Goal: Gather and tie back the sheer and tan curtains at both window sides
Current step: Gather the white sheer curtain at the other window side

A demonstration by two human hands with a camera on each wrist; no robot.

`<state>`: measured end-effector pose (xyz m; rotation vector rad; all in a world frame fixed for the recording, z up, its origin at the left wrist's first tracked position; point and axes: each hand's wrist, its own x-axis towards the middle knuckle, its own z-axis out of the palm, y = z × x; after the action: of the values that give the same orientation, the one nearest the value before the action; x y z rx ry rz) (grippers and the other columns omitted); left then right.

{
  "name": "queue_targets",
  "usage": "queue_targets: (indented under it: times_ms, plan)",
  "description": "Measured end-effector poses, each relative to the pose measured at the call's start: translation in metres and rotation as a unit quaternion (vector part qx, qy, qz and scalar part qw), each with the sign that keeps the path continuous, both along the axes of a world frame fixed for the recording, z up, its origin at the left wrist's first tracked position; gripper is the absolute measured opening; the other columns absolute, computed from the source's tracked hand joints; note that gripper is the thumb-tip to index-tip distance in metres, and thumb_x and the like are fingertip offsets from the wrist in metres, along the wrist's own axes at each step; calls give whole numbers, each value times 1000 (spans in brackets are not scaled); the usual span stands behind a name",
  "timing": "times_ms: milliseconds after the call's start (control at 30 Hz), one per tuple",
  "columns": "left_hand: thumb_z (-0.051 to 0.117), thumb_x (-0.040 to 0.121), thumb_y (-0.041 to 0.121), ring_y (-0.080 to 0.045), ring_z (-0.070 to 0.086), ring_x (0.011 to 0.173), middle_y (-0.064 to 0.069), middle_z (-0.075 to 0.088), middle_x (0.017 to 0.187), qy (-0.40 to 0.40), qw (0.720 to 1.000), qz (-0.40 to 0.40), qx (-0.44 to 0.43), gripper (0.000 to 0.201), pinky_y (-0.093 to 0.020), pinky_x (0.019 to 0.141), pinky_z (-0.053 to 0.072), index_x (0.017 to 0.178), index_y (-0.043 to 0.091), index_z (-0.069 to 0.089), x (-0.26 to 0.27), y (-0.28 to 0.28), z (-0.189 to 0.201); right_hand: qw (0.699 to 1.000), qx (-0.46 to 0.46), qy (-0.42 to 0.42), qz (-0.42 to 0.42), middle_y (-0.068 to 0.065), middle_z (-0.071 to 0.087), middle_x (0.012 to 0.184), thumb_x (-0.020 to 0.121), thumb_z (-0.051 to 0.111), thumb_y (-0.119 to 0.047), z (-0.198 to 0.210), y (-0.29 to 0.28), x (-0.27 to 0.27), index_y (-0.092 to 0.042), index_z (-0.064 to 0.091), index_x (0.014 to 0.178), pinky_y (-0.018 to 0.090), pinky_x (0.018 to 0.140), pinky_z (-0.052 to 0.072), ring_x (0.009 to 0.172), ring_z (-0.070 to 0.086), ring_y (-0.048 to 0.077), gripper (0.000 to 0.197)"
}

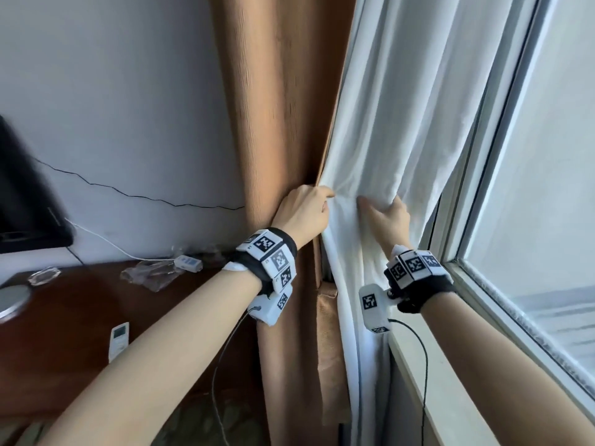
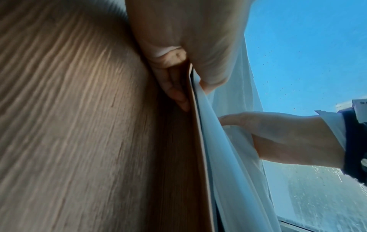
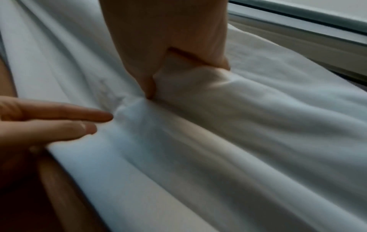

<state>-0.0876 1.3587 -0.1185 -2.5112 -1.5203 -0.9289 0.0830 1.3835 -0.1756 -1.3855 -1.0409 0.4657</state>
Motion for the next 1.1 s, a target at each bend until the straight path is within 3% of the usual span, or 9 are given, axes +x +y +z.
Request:
queue_targets:
  times_ms: [133, 333, 433, 533, 633, 767, 867, 967, 1100]
  plan:
    - [47, 87, 5, -39, 62, 103, -18, 68, 111, 3, 1000, 8, -9, 37, -43, 85, 52, 117, 14, 67, 6, -2, 2, 999, 20, -37, -11, 10, 68, 90, 87, 63, -31, 2, 0, 6, -3, 67, 100, 38, 79, 53, 88, 64, 30, 31]
    - [46, 88, 7, -35, 62, 105, -12, 68, 116, 1, 1000, 15, -18, 42, -40, 88, 52, 121, 23, 65, 4, 8, -1, 982, 39, -180, -38, 15, 52, 56, 93, 60, -35, -9, -18, 27, 4, 53, 62, 39, 56, 39, 58, 53, 33, 50]
    - [48, 85, 10, -33, 63, 104, -8, 69, 113, -17, 999, 24, -18, 40, -38, 88, 52, 116, 27, 67, 8, 11, 0, 951, 65, -295, -70, 22, 52, 56, 94, 56, -29, -6, -43, 20, -4, 44, 62, 35, 53, 31, 58, 55, 41, 43]
    - [49, 79, 12, -37, 64, 96, -12, 71, 101, -39, 999, 20, -33, 32, -41, 81, 54, 101, 23, 70, 18, 10, 1, 918, 137, -373, -13, 9, 41, 60, 88, 44, -22, -9, -69, 1, -16, 36, 73, 29, 56, 25, 55, 45, 32, 18]
    - [47, 76, 19, -39, 64, 87, -14, 69, 88, -31, 998, -2, -63, 18, -43, 72, 55, 85, 15, 62, 27, 5, 3, 886, 202, -411, 69, 0, 37, 84, 84, 38, -19, -15, -82, -18, -10, 44, 82, 24, 67, 26, 75, 32, 16, 11]
    - [53, 83, 24, -30, 65, 87, -9, 71, 87, -70, 991, -62, -90, 17, -35, 76, 53, 84, 14, 67, 23, -3, 9, 888, 173, -418, 79, 20, 43, 130, 91, 41, -24, -12, -65, -24, 3, 46, 131, 37, 103, 38, 119, 43, 34, 49]
    - [48, 84, 36, -18, 67, 85, 3, 71, 79, -133, 979, -99, -121, 29, -29, 76, 54, 78, 17, 69, 17, -12, 4, 889, 153, -428, 61, 24, 50, 127, 95, 52, -20, -9, -46, -20, 3, 46, 134, 44, 101, 42, 119, 48, 38, 46]
    - [46, 82, 67, -17, 66, 95, 6, 71, 98, -88, 987, -93, -100, 52, -33, 85, 53, 94, 22, 68, 20, -20, 3, 889, 109, -436, 84, 25, 53, 128, 92, 54, -10, -3, -39, -32, 5, 50, 129, 48, 104, 39, 123, 47, 38, 40]
    - [47, 93, 39, -35, 64, 99, -17, 69, 103, -66, 997, -14, -48, 38, -37, 84, 53, 107, 9, 66, 19, -12, 7, 860, 114, -468, 171, 19, 32, 151, 85, 55, -12, -4, -40, -23, -2, 40, 140, 41, 116, 24, 144, 22, 31, 57]
